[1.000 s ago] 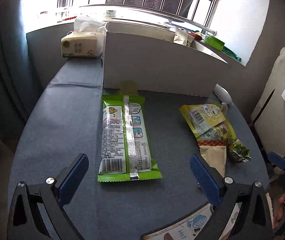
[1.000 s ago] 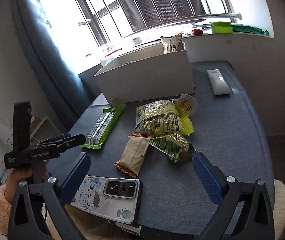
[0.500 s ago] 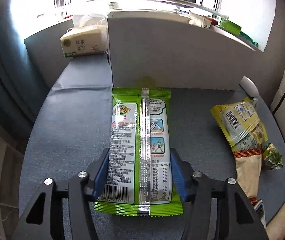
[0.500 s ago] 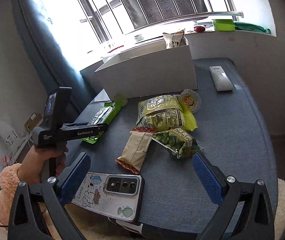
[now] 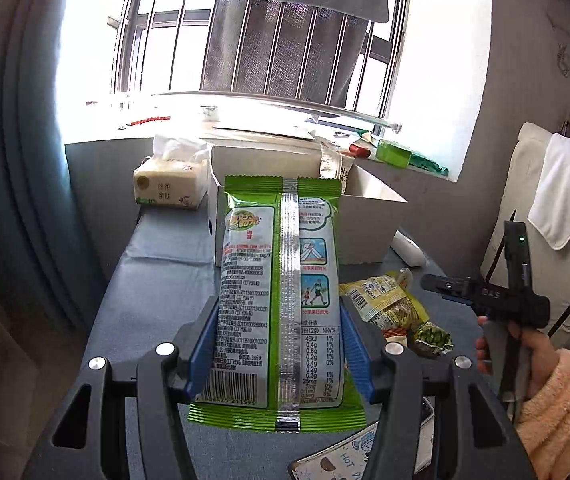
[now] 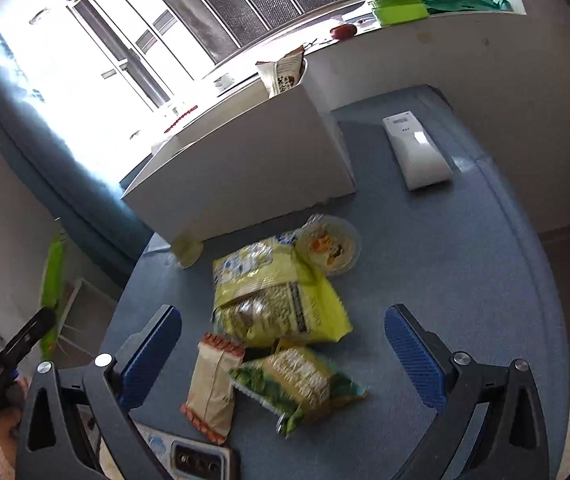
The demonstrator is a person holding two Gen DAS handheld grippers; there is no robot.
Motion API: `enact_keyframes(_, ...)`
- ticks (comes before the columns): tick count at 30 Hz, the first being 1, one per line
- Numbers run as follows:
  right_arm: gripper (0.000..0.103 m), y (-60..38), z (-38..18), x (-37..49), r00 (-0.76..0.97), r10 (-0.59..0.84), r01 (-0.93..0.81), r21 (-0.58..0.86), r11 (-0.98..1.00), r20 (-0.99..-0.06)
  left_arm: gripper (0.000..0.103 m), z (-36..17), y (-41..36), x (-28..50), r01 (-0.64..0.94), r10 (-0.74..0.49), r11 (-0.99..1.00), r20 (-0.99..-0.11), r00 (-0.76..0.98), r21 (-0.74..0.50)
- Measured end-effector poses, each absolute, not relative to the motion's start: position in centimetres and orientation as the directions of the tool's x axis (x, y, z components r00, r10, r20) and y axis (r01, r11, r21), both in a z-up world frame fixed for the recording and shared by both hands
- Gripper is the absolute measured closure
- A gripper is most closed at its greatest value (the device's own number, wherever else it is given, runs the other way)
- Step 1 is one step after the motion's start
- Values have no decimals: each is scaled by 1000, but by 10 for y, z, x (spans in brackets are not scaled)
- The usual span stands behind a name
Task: Organize snacks
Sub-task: 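Carry the green bar toward the box while right gripper grasps the jelly cup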
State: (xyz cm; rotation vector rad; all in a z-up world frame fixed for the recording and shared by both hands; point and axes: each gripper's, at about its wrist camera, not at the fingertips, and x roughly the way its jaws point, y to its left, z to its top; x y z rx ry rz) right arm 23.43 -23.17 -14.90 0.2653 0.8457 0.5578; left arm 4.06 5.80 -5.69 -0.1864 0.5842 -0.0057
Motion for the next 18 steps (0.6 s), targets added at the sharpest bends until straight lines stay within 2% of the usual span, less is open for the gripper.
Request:
enact_keyframes(6,0,-213,-167,280,526,483,-323,361,875,-700,42,-57,65,38,-46,-63,982,-547,835,-184)
enact_keyframes(7,3,-211,-171,283,508,492,-328,368,870,-707,42,-58,65,38,-44,-68,981,-546,835,-189)
enact_keyframes(8,15,-210,-173,285,504,496,-334,370,867,-707,42,-61,65,40,-44,-68,981,-552,831,-188)
enact_keyframes(9,20,-209,-172,284,517,500,-344,366,865,-695,42,-62,65,41,-49,-64,981,-556,829,-186)
enact_keyframes(10,40,-209,-172,284,499,537,-363,399,842,-680,42,-63,65,41,-49,-64,982,-559,827,-185)
enact_keyframes(11,49,-210,-170,284,491,557,-367,421,830,-670,42,-65,65,42,-47,-68,981,-563,823,-188)
enact_keyframes(13,57,-209,-166,280,508,533,-362,394,845,-676,42,-68,65,43,-48,-74,979,-568,820,-197)
enact_keyframes(14,86,-209,-164,278,520,521,-367,374,852,-677,42,-69,65,44,-48,-76,979,-571,818,-200)
enact_keyframes(15,90,-209,-162,277,517,527,-375,375,848,-675,42,-70,64,44,-48,-77,979,-571,817,-200)
enact_keyframes(16,98,-211,-161,277,508,535,-374,387,843,-675,42,-70,63,45,-44,-78,979,-573,816,-197)
enact_keyframes(18,98,-212,-160,279,498,530,-374,382,845,-686,42,-70,61,47,-41,-77,981,-574,815,-190)
